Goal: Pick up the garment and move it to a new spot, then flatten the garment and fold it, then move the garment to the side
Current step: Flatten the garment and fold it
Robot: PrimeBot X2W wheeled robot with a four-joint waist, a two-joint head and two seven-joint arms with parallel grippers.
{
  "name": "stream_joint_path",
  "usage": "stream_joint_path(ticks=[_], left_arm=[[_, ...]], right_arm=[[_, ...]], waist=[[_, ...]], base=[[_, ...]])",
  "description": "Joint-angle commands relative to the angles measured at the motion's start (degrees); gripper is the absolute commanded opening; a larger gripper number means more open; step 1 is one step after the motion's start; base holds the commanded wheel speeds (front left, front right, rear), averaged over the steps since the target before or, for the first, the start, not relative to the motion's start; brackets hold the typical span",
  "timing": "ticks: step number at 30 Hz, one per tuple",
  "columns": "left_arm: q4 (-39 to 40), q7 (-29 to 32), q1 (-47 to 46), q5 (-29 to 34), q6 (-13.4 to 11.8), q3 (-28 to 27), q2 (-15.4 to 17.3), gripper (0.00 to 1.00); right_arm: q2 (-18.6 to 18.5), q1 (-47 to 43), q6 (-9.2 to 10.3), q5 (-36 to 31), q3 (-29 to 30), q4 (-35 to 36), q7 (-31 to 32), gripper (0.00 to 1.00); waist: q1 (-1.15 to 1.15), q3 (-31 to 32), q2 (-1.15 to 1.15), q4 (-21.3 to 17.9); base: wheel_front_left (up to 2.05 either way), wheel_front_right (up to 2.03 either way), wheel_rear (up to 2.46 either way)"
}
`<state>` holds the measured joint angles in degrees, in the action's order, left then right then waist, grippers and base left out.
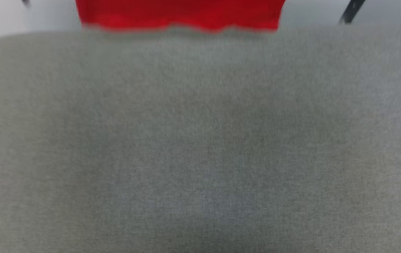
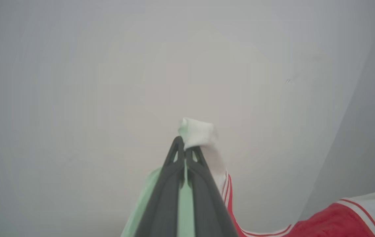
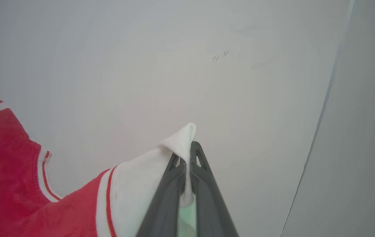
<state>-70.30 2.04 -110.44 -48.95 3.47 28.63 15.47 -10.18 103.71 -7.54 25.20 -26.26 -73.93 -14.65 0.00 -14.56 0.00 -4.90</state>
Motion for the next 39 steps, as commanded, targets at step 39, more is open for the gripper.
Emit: stream_joint_path(ticks=[39], left_arm=[[-2.8, -4.8, 1.6, -3.2, 4.0, 0.5, -2.1, 0.0]], right_arm=[[6.3, -8.8, 0.11, -32.9, 27.9, 19.2, -0.5, 0.0]], waist=[[0.0, -19.9, 0.0, 5.3]], base=[[0.0, 0.0, 0.0]])
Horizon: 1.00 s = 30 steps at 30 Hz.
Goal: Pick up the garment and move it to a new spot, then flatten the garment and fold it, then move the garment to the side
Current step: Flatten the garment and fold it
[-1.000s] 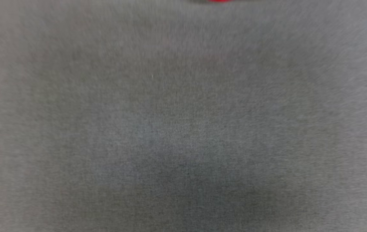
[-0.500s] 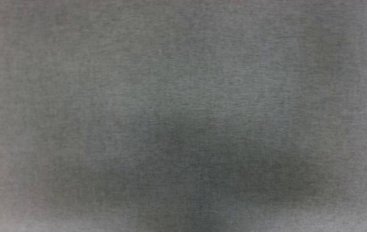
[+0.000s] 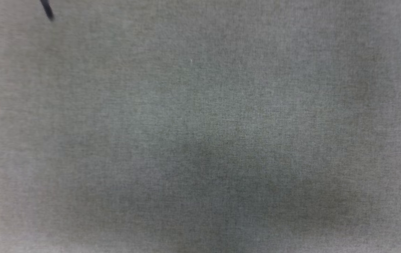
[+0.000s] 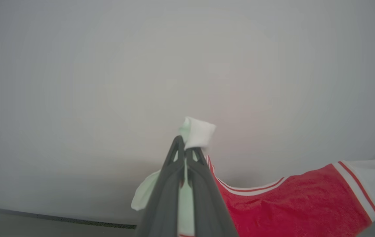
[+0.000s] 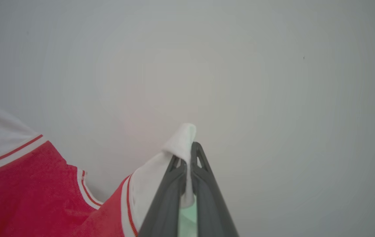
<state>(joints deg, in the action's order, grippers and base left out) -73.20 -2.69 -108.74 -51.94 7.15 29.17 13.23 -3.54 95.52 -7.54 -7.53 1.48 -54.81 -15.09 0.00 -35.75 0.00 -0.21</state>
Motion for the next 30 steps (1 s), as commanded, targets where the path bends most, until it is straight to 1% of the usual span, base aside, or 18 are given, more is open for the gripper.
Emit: stream_joint_path(ticks=[1, 5, 7, 10, 11, 14, 15, 17, 18, 20, 22, 24, 25, 27, 29, 30], left_arm=[[0.1, -0.1, 1.1, -0.6, 0.3, -0.1, 0.1, 0.0], [1.7, 0.0, 7.7, -1.4, 0.4, 1.1, -0.6, 0.0], [3.5, 0.5, 11.6, -2.2, 0.4, 1.8, -0.4, 0.0], [6.6, 0.4, 18.5, -3.7, 0.4, 2.8, 0.5, 0.0], [7.6, 0.9, 20.8, -4.2, 0.4, 3.3, 1.0, 0.0], [10.2, 1.1, 27.9, -5.7, 0.4, 4.1, 3.2, 0.0], [11.0, 1.1, 30.3, -6.4, 0.4, 4.1, 4.1, 0.0], [12.3, 1.4, 35.5, -7.1, 0.4, 4.8, 5.3, 0.0], [13.0, 1.5, 38.1, -7.5, 0.4, 5.0, 6.0, 0.0], [14.8, 1.2, 42.8, -8.0, 0.4, 5.4, 7.7, 0.0], [16.4, 1.0, 48.1, -8.6, 0.4, 5.7, 9.1, 0.0], [18.5, 0.8, 53.6, -8.9, 0.4, 5.9, 9.9, 0.0], [19.8, 0.5, 56.3, -9.1, 0.0, 6.0, 10.6, 0.0], [22.9, -0.2, 61.6, -9.8, -0.9, 5.9, 12.0, 0.0], [26.5, -0.9, 67.1, -10.3, -2.4, 5.5, 13.5, 0.0], [28.4, -1.3, 69.7, -10.9, -3.2, 5.2, 14.1, 0.0]], right_arm=[[-0.8, -1.5, 0.11, 0.9, -1.3, -0.3, -0.1, 0.0], [-3.1, -6.2, 0.11, 6.4, -8.1, -1.6, -0.1, 0.0], [-4.3, -9.6, 0.11, 10.5, -11.3, -1.5, -0.1, 0.0], [-6.7, -15.8, 0.11, 15.9, -16.6, -1.2, 0.0, 0.0], [-7.6, -17.6, 0.11, 18.1, -17.6, -1.2, 0.2, 0.0], [-8.8, -24.7, 0.1, 24.9, -23.3, 0.8, 2.1, 0.0], [-10.2, -26.6, 0.11, 26.9, -24.9, 2.3, 2.5, 0.0], [-11.6, -32.3, 0.1, 32.0, -29.6, 5.9, 4.4, 0.0], [-13.2, -34.6, 0.11, 34.3, -30.7, 7.9, 4.9, 0.0], [-15.1, -39.4, 0.1, 39.5, -34.4, 13.0, 6.7, 0.0], [-18.8, -43.7, 0.11, 43.4, -35.3, 17.3, 7.6, 0.0], [-21.1, -48.7, 0.1, 46.7, -36.8, 21.5, 9.0, 0.0], [-22.8, -50.8, 0.11, 48.0, -36.5, 23.2, 9.4, 0.0], [-25.1, -55.2, 0.1, 50.2, -36.2, 26.4, 10.4, 0.0], [-27.5, -59.6, 0.1, 52.3, -35.6, 29.1, 11.6, 0.0], [-28.7, -61.6, 0.1, 52.7, -36.2, 31.0, 12.4, 0.0]], waist=[[0.0, 2.1, 0.0, 0.9], [0.0, 6.1, 0.0, 1.8], [0.0, 8.2, 0.0, 2.2], [0.0, 11.9, 0.0, 2.5], [0.0, 13.1, 0.0, 2.6], [0.0, 17.0, 0.0, 2.3], [0.0, 18.0, 0.0, 2.1], [0.0, 20.3, 0.0, 1.7], [0.0, 21.4, 0.0, 1.5], [0.0, 23.1, 0.0, 1.1], [0.0, 24.7, 0.0, 1.1], [0.0, 26.3, 0.0, 1.0], [0.0, 26.9, 0.0, 1.0], [0.0, 28.1, 0.0, 1.2], [0.0, 29.0, 0.0, 1.3], [0.0, 29.4, 0.0, 1.5]], base=[[0.0, 0.0, 0.0], [0.0, 0.0, 0.0], [0.0, 0.0, 0.0], [0.0, 0.0, 0.0], [0.0, 0.0, 0.0], [0.0, 0.0, 0.0], [0.0, 0.0, 0.0], [0.0, 0.0, 0.0], [0.0, 0.0, 0.0], [0.0, 0.0, 0.0], [0.0, 0.0, 0.0], [0.0, 0.0, 0.0], [0.0, 0.0, 0.0], [0.0, 0.0, 0.0], [0.0, 0.0, 0.0], [0.0, 0.0, 0.0]])
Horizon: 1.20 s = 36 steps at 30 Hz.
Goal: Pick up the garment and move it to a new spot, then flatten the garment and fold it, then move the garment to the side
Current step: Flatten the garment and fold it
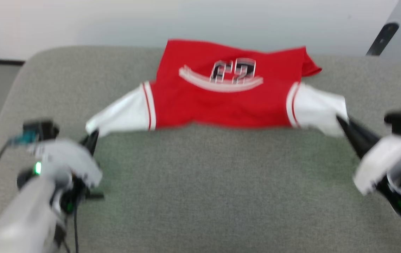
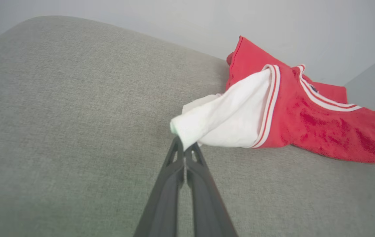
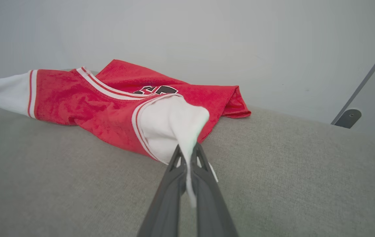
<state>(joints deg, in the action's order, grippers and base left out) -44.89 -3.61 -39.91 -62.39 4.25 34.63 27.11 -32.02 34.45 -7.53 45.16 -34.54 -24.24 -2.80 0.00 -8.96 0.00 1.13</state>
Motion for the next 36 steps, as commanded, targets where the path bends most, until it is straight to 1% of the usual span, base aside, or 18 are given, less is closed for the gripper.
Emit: stream_joint_path(ticks=[1, 3, 7, 12, 14, 17, 20, 21, 23, 30, 32, 36], left_arm=[[2.1, -0.6, 3.7, -1.3, -1.3, -0.7, 0.8, 0.0], [6.8, -1.5, 8.9, -1.7, -3.5, -1.1, 2.4, 0.0], [17.0, -2.7, 19.4, -3.3, -8.0, -1.8, 4.4, 0.0], [28.1, -2.7, 30.2, -4.2, -13.0, -0.8, 5.9, 0.0], [31.0, -3.3, 33.0, -4.0, -14.9, -0.9, 6.8, 0.0], [34.5, -3.8, 36.9, -4.7, -17.2, -1.1, 7.3, 0.0], [36.2, -4.2, 39.5, -4.8, -19.4, -1.3, 8.1, 0.0], [36.2, -4.2, 39.5, -4.8, -19.4, -1.3, 8.1, 0.0], [36.5, -3.7, 40.6, -5.0, -20.2, -0.9, 8.0, 0.0], [35.7, -3.0, 39.3, -4.1, -21.2, -0.4, 7.7, 0.0], [35.4, -3.2, 38.6, -4.1, -21.2, -0.5, 7.5, 0.0], [35.3, -3.3, 37.6, -4.1, -20.8, -0.8, 7.4, 0.0]], right_arm=[[-1.5, -2.7, 0.09, 0.9, 0.0, 1.4, 1.0, 0.0], [-3.5, -6.0, 0.09, 2.8, 1.6, 3.6, 2.2, 0.0], [-6.9, -12.1, 0.09, 4.2, 3.0, 7.3, 5.5, 0.0], [-10.7, -18.7, 0.09, 5.9, 3.9, 13.2, 10.5, 0.0], [-12.3, -21.3, 0.09, 5.8, 3.6, 15.6, 12.9, 0.0], [-14.4, -24.2, 0.09, 5.0, 3.7, 18.4, 15.0, 0.0], [-15.6, -26.7, 0.09, 1.9, 4.9, 19.0, 14.9, 0.0], [-15.6, -26.7, 0.09, 1.9, 4.9, 19.0, 14.9, 0.0], [-15.9, -28.0, 0.09, -0.7, 5.7, 18.2, 15.3, 0.0], [-12.4, -29.0, 0.09, -4.9, 9.5, 16.6, 16.9, 0.0], [-11.3, -29.1, 0.09, -4.3, 9.8, 17.1, 17.9, 0.0], [-11.0, -30.2, 0.09, -2.4, 9.2, 18.8, 22.3, 0.0]], waist=[[0.0, 2.9, 0.0, 0.3], [0.0, 3.3, 0.0, 0.5], [0.0, 3.9, 0.0, 1.1], [0.0, 4.2, 0.0, 2.1], [0.0, 4.1, 0.0, 2.4], [0.0, 3.8, 0.0, 2.6], [0.0, 3.3, 0.0, 2.7], [0.0, 3.3, 0.0, 2.7], [0.0, 3.1, 0.0, 2.6], [0.0, 2.4, 0.0, 2.2], [0.0, 2.2, 0.0, 2.0], [0.0, 1.4, 0.0, 1.6]], base=[[0.0, 0.0, 0.0], [0.0, 0.0, 0.0], [0.0, 0.0, 0.0], [0.0, 0.0, 0.0], [0.0, 0.0, 0.0], [0.0, 0.0, 0.0], [0.0, 0.0, 0.0], [0.0, 0.0, 0.0], [0.0, 0.0, 0.0], [0.0, 0.0, 0.0], [0.0, 0.0, 0.0], [0.0, 0.0, 0.0]])
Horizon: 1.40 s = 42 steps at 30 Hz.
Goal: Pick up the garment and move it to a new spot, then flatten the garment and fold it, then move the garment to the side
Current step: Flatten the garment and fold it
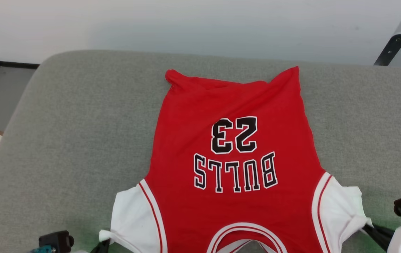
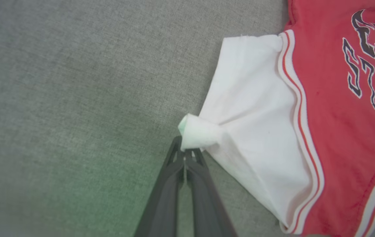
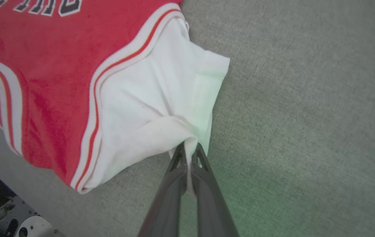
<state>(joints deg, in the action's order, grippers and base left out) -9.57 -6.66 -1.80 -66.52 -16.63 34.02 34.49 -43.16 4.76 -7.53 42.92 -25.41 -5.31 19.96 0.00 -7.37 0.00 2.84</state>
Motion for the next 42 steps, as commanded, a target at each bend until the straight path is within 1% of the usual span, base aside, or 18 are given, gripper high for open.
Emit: stream_joint_path(ticks=[1, 7, 10, 14, 15, 16, 17, 18, 19, 21, 23, 26, 30, 32, 35, 38, 40, 42], left_arm=[[0.0, -0.2, -0.5, 0.0, 0.0, -0.2, 0.1, 0.0], [0.5, 1.8, -1.3, -0.4, -0.3, 0.3, 0.4, 0.0], [0.8, 2.3, -2.2, -0.1, -0.1, 0.6, 0.2, 0.0], [0.3, 3.2, -3.5, 0.6, -0.4, 1.3, 0.0, 0.0], [0.2, 3.4, -3.8, 0.8, -0.4, 1.6, -0.1, 0.0], [0.2, 3.8, -4.1, 0.9, -0.2, 1.9, -0.3, 0.0], [0.0, 4.2, -4.4, 1.1, -0.1, 2.2, -0.5, 0.0], [-0.2, 4.5, -4.6, 1.2, -0.2, 2.5, -0.5, 0.0], [-0.3, 4.8, -4.7, 1.2, -0.3, 2.7, -0.7, 0.0], [-0.6, 5.6, -4.9, 0.9, -0.2, 3.1, -1.1, 0.0], [-1.0, 6.0, -4.8, 0.7, -0.2, 3.5, -1.2, 0.0], [-1.3, 6.1, -4.3, 0.6, -0.1, 3.8, -1.5, 0.0], [-1.7, 5.9, -3.6, 0.7, -0.5, 4.0, -1.6, 0.0], [-1.7, 5.8, -3.0, 0.5, -0.4, 4.1, -1.8, 0.0], [-1.6, 5.4, -2.6, 0.4, -0.5, 4.0, -2.0, 0.0], [-1.5, 5.2, -2.1, 0.2, -0.2, 4.2, -2.2, 0.0], [-1.3, 5.0, -2.0, 0.2, -0.1, 4.2, -2.2, 0.0], [-1.0, 4.6, -2.1, 0.7, 0.1, 4.3, -2.2, 0.0]], right_arm=[[-0.3, -0.9, 0.09, 0.4, 0.2, 0.0, 0.5, 0.0], [-0.5, -1.9, 0.09, 1.8, 1.9, 0.0, 4.6, 0.0], [0.8, -0.7, 0.09, 2.2, 2.2, -1.0, 6.9, 0.0], [3.4, 2.4, 0.16, 1.4, 3.3, -4.8, 11.6, 0.0], [4.2, 3.3, 0.16, 1.2, 3.6, -6.2, 13.1, 0.09], [5.3, 4.2, 0.24, 1.3, 3.8, -7.8, 14.9, 0.24], [5.7, 5.0, 0.24, 0.9, 3.1, -8.6, 16.8, 0.42], [6.3, 6.0, 0.25, 0.3, 2.9, -9.6, 18.2, 0.49], [7.1, 6.9, 0.3, 0.0, 3.9, -11.4, 19.5, 1.0], [7.7, 8.7, 0.28, -0.6, 3.0, -11.6, 22.0, 1.0], [8.1, 10.0, 0.28, -1.3, 4.5, -12.0, 24.0, 1.0], [6.7, 10.4, 0.26, -2.0, 6.4, -10.3, 29.1, 1.0], [6.6, 9.6, 0.09, -2.2, 12.2, -4.8, 33.6, 1.0], [6.8, 8.8, 0.09, -2.6, 16.4, -1.8, 35.1, 1.0], [8.6, 6.9, 0.09, -3.9, 22.3, 2.6, 36.8, 1.0], [10.1, 4.8, 0.09, -5.4, 25.8, 7.3, 40.1, 1.0], [11.2, 5.0, 0.09, -6.5, 27.6, 10.9, 40.2, 1.0], [11.6, 6.6, 0.09, -9.1, 28.0, 13.8, 36.9, 1.0]], waist=[[0.0, -0.4, 0.0, -0.2], [0.0, -1.9, 0.0, -0.6], [0.0, -2.6, 0.0, -0.7], [0.0, -3.1, 0.0, -1.0], [0.0, -3.3, 0.0, -1.0], [0.0, -3.3, 0.0, -1.0], [0.0, -3.4, 0.0, -1.0], [0.0, -3.4, 0.0, -1.0], [0.0, -3.4, 0.0, -1.0], [0.0, -3.3, 0.0, -0.8], [0.0, -3.1, 0.0, -0.6], [0.0, -2.5, 0.0, -0.2], [0.0, -1.5, 0.0, 0.6], [0.0, -0.8, 0.0, 1.1], [0.0, 0.1, 0.0, 1.9], [0.0, 0.8, 0.0, 2.8], [0.0, 1.0, 0.0, 3.2], [0.0, 0.8, 0.0, 3.6]], base=[[0.0, 0.0, 0.0], [0.0, 0.0, 0.0], [0.0, 0.0, 0.0], [0.0, 0.0, 0.0], [0.0, 0.0, 0.0], [0.0, 0.0, 0.0], [0.0, 0.0, 0.0], [0.0, 0.0, 0.0], [0.0, 0.0, 0.0], [0.0, 0.0, 0.0], [0.0, 0.0, 0.0], [0.0, 0.0, 0.0], [0.0, 0.0, 0.0], [0.0, 0.0, 0.0], [0.0, 0.0, 0.0], [0.0, 0.0, 0.0], [0.0, 0.0, 0.0], [0.0, 0.0, 0.0]])
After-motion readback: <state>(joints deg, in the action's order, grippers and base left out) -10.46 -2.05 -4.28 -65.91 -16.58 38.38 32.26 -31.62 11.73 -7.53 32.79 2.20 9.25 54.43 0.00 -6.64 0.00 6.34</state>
